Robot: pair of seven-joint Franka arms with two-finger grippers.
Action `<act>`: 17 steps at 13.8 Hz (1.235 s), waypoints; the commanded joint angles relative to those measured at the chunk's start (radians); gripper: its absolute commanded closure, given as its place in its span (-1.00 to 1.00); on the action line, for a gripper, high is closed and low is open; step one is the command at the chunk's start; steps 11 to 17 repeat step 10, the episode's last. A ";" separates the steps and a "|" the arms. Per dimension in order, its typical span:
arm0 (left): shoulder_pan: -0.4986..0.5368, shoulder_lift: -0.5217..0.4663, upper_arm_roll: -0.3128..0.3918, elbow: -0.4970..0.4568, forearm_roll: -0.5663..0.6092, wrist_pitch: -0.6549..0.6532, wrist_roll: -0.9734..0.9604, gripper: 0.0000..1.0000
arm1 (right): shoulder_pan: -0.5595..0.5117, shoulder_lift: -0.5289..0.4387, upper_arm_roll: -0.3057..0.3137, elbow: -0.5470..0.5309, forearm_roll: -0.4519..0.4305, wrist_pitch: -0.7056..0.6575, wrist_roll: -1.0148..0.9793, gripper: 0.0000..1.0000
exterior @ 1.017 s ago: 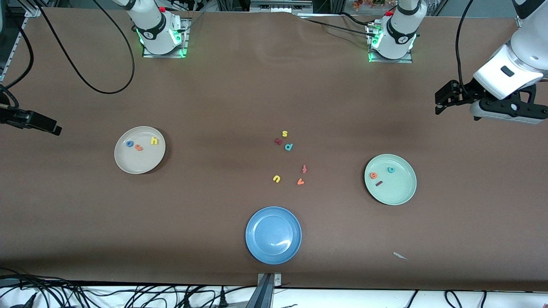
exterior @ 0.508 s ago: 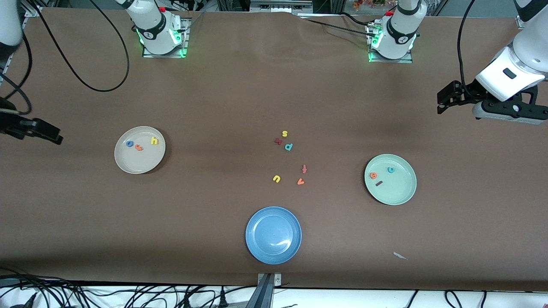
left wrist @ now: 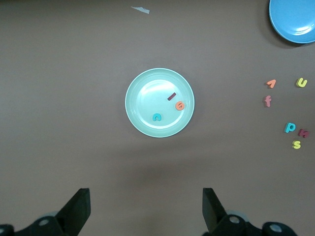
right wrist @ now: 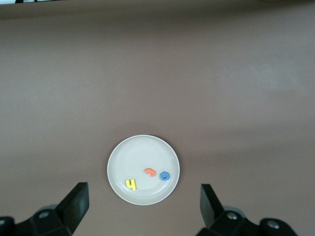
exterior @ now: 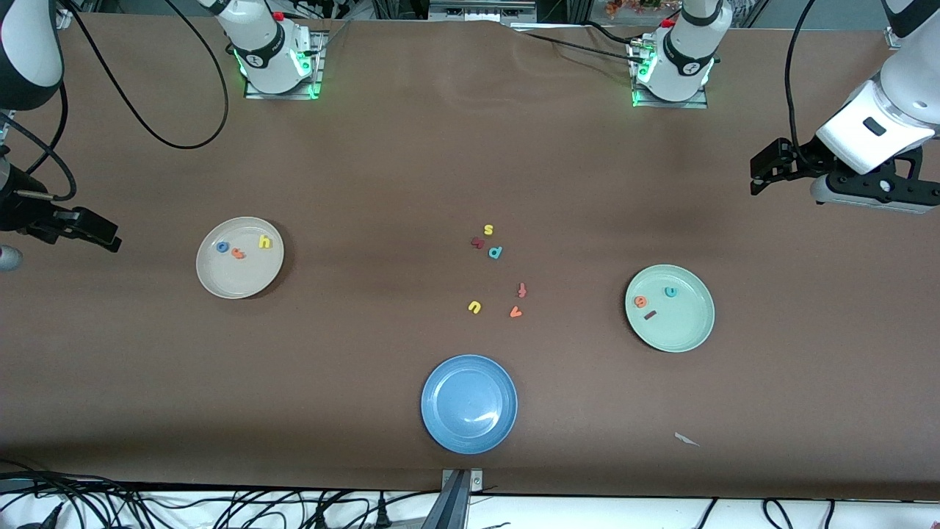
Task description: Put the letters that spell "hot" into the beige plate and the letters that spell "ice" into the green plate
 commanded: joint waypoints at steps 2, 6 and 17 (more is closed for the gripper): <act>0.000 -0.007 -0.003 0.011 0.004 -0.030 -0.007 -1.00 | -0.016 -0.027 0.022 -0.011 0.032 0.009 0.008 -1.00; 0.000 -0.006 -0.003 0.013 0.004 -0.032 -0.003 -1.00 | -0.016 -0.030 0.020 0.001 0.033 -0.030 0.003 -1.00; 0.000 -0.006 -0.001 0.016 0.004 -0.032 0.000 -1.00 | -0.015 -0.030 0.023 0.006 0.035 -0.069 0.009 -1.00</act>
